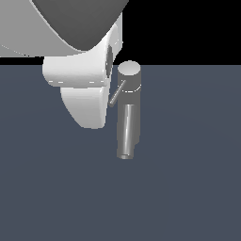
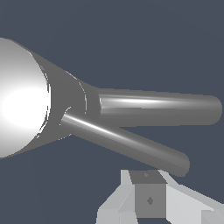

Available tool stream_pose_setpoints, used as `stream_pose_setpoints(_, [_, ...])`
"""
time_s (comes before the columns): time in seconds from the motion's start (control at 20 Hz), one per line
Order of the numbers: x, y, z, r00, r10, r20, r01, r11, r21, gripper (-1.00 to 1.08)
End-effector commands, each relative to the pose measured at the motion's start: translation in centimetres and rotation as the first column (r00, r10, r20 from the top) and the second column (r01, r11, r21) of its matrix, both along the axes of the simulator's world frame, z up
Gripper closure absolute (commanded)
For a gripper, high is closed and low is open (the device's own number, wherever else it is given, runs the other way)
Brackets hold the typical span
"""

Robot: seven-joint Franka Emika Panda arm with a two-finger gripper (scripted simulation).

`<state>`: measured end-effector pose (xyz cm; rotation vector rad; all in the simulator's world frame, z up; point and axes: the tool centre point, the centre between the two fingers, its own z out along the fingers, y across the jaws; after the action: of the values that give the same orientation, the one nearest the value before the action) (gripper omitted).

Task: Turn on the faucet by rotating a designated handle.

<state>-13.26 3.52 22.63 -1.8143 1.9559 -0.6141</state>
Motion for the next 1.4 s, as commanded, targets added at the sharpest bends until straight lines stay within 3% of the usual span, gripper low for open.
stream_pose_setpoints(0.0, [-0.1,-0.9,-0.1,1.000,-0.011,-0.001,0.011,1.000,0.001,1.08])
stream_pose_setpoints(1.35, [-1.3,-5.7,-0.6,1.000,-0.019,-0.007,0.019,1.000,0.001,1.08])
